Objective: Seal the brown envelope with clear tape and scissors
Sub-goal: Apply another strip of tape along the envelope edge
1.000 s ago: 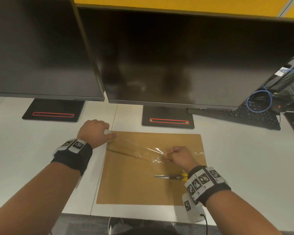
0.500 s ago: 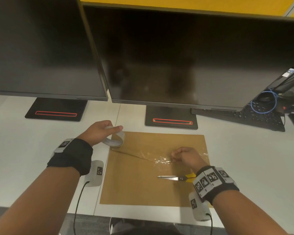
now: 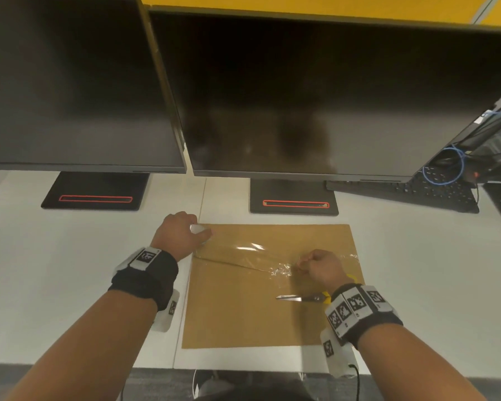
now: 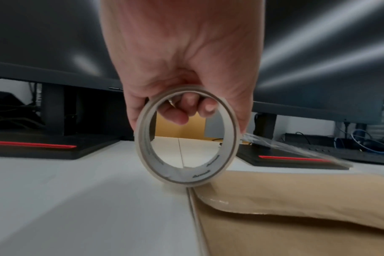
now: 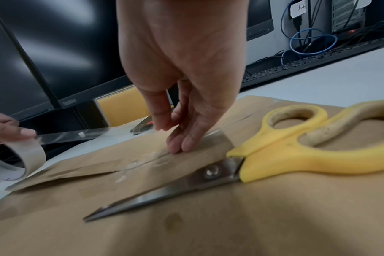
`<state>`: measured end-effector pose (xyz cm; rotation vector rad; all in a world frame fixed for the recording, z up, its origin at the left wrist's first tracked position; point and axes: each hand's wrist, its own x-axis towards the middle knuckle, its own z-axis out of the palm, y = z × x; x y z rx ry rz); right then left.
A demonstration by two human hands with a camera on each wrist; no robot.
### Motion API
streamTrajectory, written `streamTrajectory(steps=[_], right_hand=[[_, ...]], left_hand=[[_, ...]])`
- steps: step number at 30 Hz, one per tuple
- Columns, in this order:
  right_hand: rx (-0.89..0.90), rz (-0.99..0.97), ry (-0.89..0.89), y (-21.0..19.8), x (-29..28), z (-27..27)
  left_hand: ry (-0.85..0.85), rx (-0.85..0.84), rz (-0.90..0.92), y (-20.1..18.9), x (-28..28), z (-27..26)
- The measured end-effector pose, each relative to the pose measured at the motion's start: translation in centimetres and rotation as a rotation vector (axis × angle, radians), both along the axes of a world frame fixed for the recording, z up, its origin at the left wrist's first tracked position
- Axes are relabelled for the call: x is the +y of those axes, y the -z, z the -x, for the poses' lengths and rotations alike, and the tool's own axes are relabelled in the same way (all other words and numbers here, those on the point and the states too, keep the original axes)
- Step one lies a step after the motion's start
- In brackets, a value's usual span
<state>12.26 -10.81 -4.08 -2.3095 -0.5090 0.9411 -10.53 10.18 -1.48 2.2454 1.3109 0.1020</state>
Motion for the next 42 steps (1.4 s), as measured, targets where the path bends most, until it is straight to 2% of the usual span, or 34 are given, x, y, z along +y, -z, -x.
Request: streamTrajectory(steps=[2,7,10,18,33,42], right_hand=[[-0.074,0.025,-0.024,0.0,0.1,0.4],[-0.101,0.051,-0.066,0.4,0.1,1.7],[-0.145,0.084,-0.088,0.1,-0.1,2.4],[-0.235,0.138,-0.08,0.1,-0.1,3.5],[-0.325,0.198,-0.103,0.1,0.6,4.5],[-0.307,0.243,-0.14,0.0,0.8,4.3]], left_hand=[[0.031,0.134,-0.041,0.1,0.3,0.2],[0.164,0.425,-0.213,-0.7,0.2,0.2],[0.246,0.509,-0.326,-0.5,0.0,0.2],[0.36,0.535,-0.483,0.6,-0.6,0.8],[0.434,0.428,-0.543,1.6,-1.1,2.0],[0.51,0.551,-0.569,2.0,-1.3,1.7]])
